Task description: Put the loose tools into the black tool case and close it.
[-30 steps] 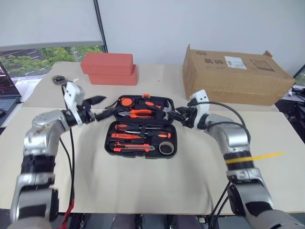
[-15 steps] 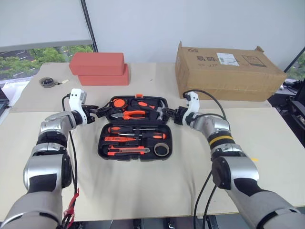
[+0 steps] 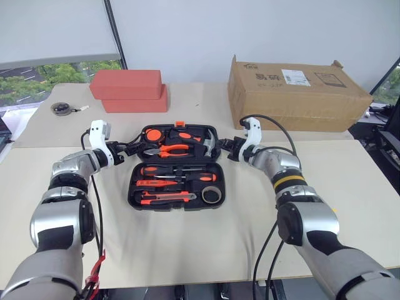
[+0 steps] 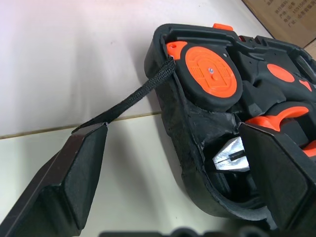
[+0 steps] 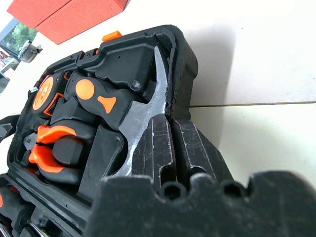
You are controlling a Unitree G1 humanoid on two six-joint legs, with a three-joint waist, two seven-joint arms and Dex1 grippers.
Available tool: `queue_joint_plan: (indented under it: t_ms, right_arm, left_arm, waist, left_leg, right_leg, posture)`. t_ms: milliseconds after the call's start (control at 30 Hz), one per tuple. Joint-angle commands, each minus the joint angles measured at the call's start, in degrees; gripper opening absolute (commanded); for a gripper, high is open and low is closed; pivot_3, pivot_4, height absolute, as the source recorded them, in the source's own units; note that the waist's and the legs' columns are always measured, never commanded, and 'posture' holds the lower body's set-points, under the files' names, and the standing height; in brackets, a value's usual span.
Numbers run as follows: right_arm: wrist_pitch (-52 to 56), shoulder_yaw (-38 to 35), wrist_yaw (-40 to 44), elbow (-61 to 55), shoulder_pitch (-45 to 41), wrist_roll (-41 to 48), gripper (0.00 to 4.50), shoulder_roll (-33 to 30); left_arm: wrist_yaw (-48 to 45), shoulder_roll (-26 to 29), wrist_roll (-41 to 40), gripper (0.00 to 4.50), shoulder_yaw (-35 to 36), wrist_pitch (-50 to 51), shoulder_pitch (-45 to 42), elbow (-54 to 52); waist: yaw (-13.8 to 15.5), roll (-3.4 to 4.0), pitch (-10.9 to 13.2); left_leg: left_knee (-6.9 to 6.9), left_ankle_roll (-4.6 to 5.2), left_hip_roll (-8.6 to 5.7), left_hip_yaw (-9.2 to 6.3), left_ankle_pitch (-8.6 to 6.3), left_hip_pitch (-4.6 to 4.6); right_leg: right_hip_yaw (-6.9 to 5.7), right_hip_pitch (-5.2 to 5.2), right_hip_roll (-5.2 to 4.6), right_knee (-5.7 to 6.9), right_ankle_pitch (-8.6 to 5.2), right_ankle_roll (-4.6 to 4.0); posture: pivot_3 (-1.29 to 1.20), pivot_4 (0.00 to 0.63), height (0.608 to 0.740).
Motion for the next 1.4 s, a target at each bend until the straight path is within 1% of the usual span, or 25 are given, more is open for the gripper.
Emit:
queue_joint_plan:
  t_ms: [33,100,133,167,200,267,333,367,600,900,967,1000,1133,1300,1367,1400]
  right_arm:
    - [-1.5,0.0,1.3,-1.6,-1.1,0.1,0.0,-0.4]
    - [-1.5,0.0,1.3,-1.8,-1.0,0.0,0.0,-0.5]
    - [-1.5,0.0,1.3,-1.9,-1.0,0.0,0.0,-0.5]
    - [-1.6,0.0,1.3,-1.9,-0.9,0.0,0.0,-0.5]
    - [-1.6,0.1,1.4,-1.9,-0.9,0.0,0.0,-0.5]
    - [-1.7,0.1,1.5,-2.0,-0.9,-0.1,0.0,-0.5]
    - [-1.8,0.1,1.5,-2.1,-0.9,-0.1,0.0,-0.4]
    - [-1.8,0.2,1.5,-2.1,-0.9,-0.1,0.0,-0.4]
    - [-2.7,0.4,2.8,-3.3,-0.6,-0.2,0.0,-0.5]
    - [-3.8,1.8,6.9,-5.9,0.6,0.0,0.0,-0.2]
    - [-3.9,1.8,7.0,-5.9,0.6,-0.2,0.0,-0.2]
    - [-3.9,1.9,7.1,-5.9,0.6,-0.2,0.0,-0.2]
    - [-3.8,2.0,7.3,-6.2,0.8,-0.2,0.0,-0.2]
    - [-3.8,2.0,7.6,-6.5,0.9,-0.2,0.0,-0.4]
    - [-3.8,2.0,7.7,-6.5,0.9,-0.3,0.0,-0.5]
    - [-4.0,2.0,7.8,-6.3,0.8,-0.3,0.0,-0.5]
  left_arm:
    - [0.2,0.6,-1.8,3.41,3.1,0.9,-0.4,0.3]
    - [-0.4,0.7,-1.4,2.71,3.2,0.9,-0.2,0.1]
    - [-0.6,0.8,-1.2,2.17,3.1,1.0,0.0,0.0]
    - [-1.0,0.8,-1.0,2.01,2.9,1.0,0.1,-0.1]
    - [-1.5,0.8,-0.8,1.54,2.7,1.2,0.3,-0.2]
    - [-2.9,0.8,-0.6,0.92,2.2,1.9,0.5,-0.4]
    - [-4.2,0.6,-0.2,0.19,1.6,2.4,0.7,-0.8]
    - [-4.4,0.6,-0.2,0.04,1.6,2.4,0.8,-0.9]
    - [-7.1,1.6,-0.3,0.04,1.5,5.3,1.1,-1.3]
    - [-9.0,2.4,0.6,0.04,0.7,6.3,1.5,-1.9]
    - [-8.9,2.3,0.7,0.58,0.8,6.2,1.4,-1.9]
    - [-8.6,2.2,0.7,0.75,0.9,6.1,1.3,-1.9]
    - [-6.8,1.9,1.2,2.04,1.2,5.9,0.8,-1.5]
    - [-6.2,1.6,1.1,2.04,1.5,6.0,0.6,-1.1]
    - [-5.8,1.4,0.3,1.52,2.3,6.1,0.2,-1.0]
    - [-5.7,1.3,-0.1,1.33,2.8,6.2,-0.1,-1.0]
  waist:
    - [0.0,0.0,0.0]
    - [0.0,0.0,0.0]
    - [0.0,0.0,0.0]
    - [0.0,0.0,0.0]
    - [0.0,0.0,0.0]
    - [0.0,0.0,0.0]
    - [0.0,0.0,0.0]
    - [0.0,0.0,0.0]
    - [0.0,0.0,0.0]
    - [-0.3,0.0,0.0]
    - [-0.4,0.0,0.0]
    - [-0.5,0.0,0.0]
    - [-0.7,0.0,0.0]
    - [-0.8,0.0,0.0]
    - [-0.8,0.0,0.0]
    - [-0.9,0.0,0.0]
  left_leg:
    - [0.0,0.0,0.0,0.0,0.0,0.0]
    - [0.0,0.0,0.0,-0.01,0.0,0.0]
    - [0.0,0.0,0.01,-0.01,0.0,0.0]
    - [0.0,0.0,0.0,-0.01,0.0,0.0]
    - [0.0,0.0,0.0,-0.01,0.0,0.0]
    - [0.0,0.0,0.0,0.0,0.0,0.0]
    - [0.0,0.0,0.0,0.0,0.0,0.0]
    - [0.0,0.0,0.0,0.0,0.0,0.0]
    - [0.01,0.0,-0.01,0.0,0.0,0.01]
    - [-0.01,0.0,-0.01,0.0,0.0,-0.01]
    - [-0.01,0.0,-0.01,0.0,0.0,-0.01]
    - [-0.01,0.0,-0.01,0.0,0.0,-0.01]
    - [0.0,0.0,-0.01,0.0,0.0,-0.02]
    - [-0.02,0.0,-0.01,0.0,0.0,-0.03]
    - [-0.01,0.0,-0.01,0.01,0.0,-0.04]
    - [-0.01,0.0,-0.01,0.01,0.0,-0.04]
  right_leg:
    - [0.0,0.0,0.0,0.0,0.0,0.0]
    - [0.0,0.0,0.0,0.0,0.0,0.0]
    - [0.0,0.0,0.01,0.0,0.0,0.0]
    - [0.0,0.0,0.0,0.0,0.0,0.0]
    - [0.0,0.0,0.0,0.0,0.0,0.0]
    - [0.0,0.0,0.0,0.0,0.0,0.0]
    - [0.0,0.0,0.01,0.01,0.0,0.0]
    - [-0.01,0.0,0.01,0.01,0.0,0.0]
    - [0.0,0.01,0.0,0.02,0.0,0.0]
    - [0.0,0.0,0.01,0.0,0.0,0.0]
    - [0.01,-0.01,0.01,0.0,0.0,0.0]
    - [0.0,-0.01,0.01,0.01,0.0,0.0]
    - [0.0,-0.01,0.01,0.01,0.0,0.0]
    - [0.01,-0.03,0.02,0.0,0.0,0.0]
    - [0.01,-0.04,0.02,0.0,0.0,0.0]
    - [0.01,-0.04,0.01,0.0,0.0,0.0]
  posture:
    - [0.0,0.15,0.712]
    - [0.0,0.15,0.712]
    - [0.0,0.15,0.712]
    - [0.0,0.15,0.712]
    - [0.0,0.15,0.712]
    - [0.0,0.15,0.712]
    - [0.0,0.15,0.712]
    - [0.0,0.15,0.712]
    - [0.0,0.15,0.712]
    - [0.0,0.15,0.712]
    - [0.0,0.15,0.712]
    - [0.0,0.15,0.712]
    - [0.0,0.15,0.712]
    - [0.0,0.15,0.712]
    - [0.0,0.15,0.712]
    - [0.0,0.15,0.712]
